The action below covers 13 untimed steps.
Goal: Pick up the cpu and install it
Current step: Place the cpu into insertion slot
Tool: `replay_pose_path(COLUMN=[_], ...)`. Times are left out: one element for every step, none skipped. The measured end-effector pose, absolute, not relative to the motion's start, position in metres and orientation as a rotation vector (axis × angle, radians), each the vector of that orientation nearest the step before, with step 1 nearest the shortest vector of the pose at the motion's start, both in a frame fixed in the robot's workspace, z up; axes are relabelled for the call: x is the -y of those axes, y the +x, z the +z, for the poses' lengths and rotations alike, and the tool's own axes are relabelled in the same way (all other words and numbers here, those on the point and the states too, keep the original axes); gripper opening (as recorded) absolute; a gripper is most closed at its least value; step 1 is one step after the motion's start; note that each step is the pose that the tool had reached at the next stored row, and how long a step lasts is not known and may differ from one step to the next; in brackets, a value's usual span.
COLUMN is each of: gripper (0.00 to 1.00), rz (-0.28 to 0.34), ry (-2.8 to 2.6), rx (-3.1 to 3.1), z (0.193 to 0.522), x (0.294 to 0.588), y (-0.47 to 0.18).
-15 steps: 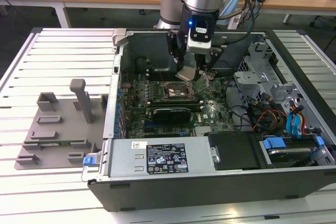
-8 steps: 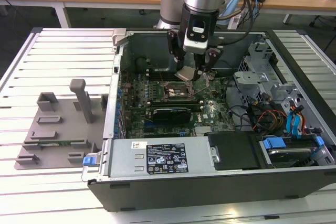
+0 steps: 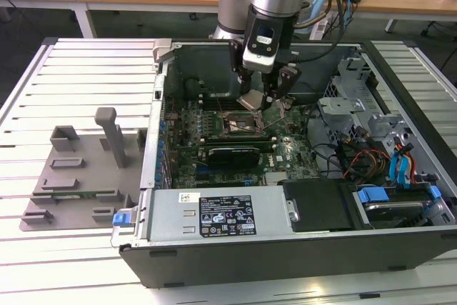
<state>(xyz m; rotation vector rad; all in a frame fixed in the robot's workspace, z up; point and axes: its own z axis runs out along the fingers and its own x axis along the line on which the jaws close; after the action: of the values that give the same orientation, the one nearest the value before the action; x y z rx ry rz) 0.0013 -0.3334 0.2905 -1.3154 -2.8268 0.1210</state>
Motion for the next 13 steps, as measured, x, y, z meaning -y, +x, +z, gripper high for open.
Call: replay_pose_path(gripper=[0.55, 0.55, 0.55, 0.55, 0.55, 0.55, 0.55, 0.55, 0.55, 0.55, 0.55, 0.55, 0.55], rz=[0.121, 0.12, 0.12, 0.12, 0.12, 0.12, 0.119, 0.119, 0.119, 0.119, 0.119, 0.118, 0.118], ry=[-1.34, -1.365, -1.38, -1.392, -1.402, -1.41, -1.428, -1.447, -1.462, -1.469, -1.478, -1.492, -1.51], rx=[2.814, 2.802, 2.794, 2.787, 2.782, 2.778, 2.768, 2.758, 2.749, 2.745, 2.74, 2.732, 2.722], z=[0.2905, 0.2905, 0.2905, 0.2905, 0.2905, 0.2905, 0.2905, 0.2905, 0.2905, 0.2905, 0.2904, 0.2904, 0.2904], x=[0.3334, 0.3334, 0.3333, 0.3333, 0.3334, 0.3333, 0.3334, 0.3333, 0.3333, 0.3333, 0.3333, 0.3333, 0.3333], y=[0.0013, 0.0013, 0.0013, 0.0013, 0.0013, 0.0013, 0.0013, 0.0013, 0.0013, 0.0013, 0.0013, 0.0013, 0.0013])
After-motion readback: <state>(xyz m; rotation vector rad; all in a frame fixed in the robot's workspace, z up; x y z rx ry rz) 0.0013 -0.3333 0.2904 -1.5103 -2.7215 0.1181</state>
